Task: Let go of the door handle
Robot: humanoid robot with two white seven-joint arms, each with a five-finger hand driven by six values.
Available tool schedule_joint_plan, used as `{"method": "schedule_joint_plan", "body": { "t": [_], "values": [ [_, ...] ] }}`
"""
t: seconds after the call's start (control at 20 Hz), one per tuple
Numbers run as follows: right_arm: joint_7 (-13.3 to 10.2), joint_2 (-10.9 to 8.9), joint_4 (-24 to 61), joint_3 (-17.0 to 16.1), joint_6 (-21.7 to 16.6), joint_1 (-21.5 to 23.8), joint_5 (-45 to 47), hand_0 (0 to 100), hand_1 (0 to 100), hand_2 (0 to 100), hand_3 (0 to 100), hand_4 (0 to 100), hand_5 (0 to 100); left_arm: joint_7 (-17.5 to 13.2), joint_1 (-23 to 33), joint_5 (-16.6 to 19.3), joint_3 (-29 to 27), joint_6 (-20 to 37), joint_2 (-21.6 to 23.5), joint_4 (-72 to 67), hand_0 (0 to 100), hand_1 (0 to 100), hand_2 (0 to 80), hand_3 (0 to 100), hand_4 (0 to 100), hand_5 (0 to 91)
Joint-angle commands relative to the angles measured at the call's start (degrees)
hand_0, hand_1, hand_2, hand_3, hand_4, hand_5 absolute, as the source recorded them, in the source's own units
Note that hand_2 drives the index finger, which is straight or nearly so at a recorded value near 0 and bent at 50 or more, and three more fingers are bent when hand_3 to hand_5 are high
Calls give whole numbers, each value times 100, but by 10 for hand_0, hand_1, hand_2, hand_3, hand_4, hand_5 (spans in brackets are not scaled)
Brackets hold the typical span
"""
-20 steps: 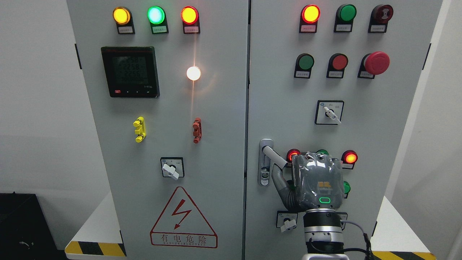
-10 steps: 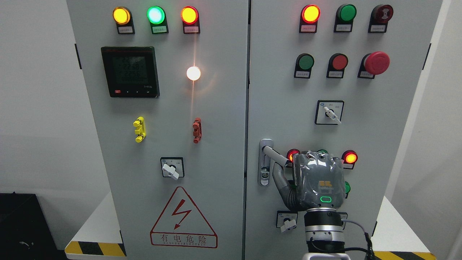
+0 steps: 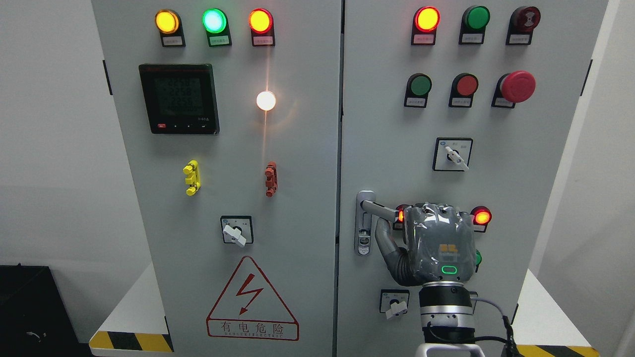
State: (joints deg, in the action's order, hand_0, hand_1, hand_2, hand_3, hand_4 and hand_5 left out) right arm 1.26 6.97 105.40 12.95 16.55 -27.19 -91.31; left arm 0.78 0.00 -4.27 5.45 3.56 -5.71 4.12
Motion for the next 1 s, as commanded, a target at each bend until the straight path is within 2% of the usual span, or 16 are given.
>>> {"method": "schedule_joint_plan", "body": {
  "t": [0.0, 0.65, 0.95],
  "values": [
    [6, -3, 7, -38, -2, -24, -1, 561, 333, 952, 1000, 1000, 993, 1, 97, 5, 0, 5, 0, 1, 120, 556, 0, 0, 0, 0],
    [6, -12, 69, -38, -11, 64, 8, 567, 332, 938, 1000, 1000, 988, 1, 97, 5, 0, 5, 0, 1, 120, 556, 0, 0, 0, 0],
    [6, -21, 350, -47, -29, 354, 17, 583, 325, 913, 1000, 996, 973, 1, 97, 5, 0, 5, 0, 1, 120, 556, 0, 0, 0, 0]
  ]
}}
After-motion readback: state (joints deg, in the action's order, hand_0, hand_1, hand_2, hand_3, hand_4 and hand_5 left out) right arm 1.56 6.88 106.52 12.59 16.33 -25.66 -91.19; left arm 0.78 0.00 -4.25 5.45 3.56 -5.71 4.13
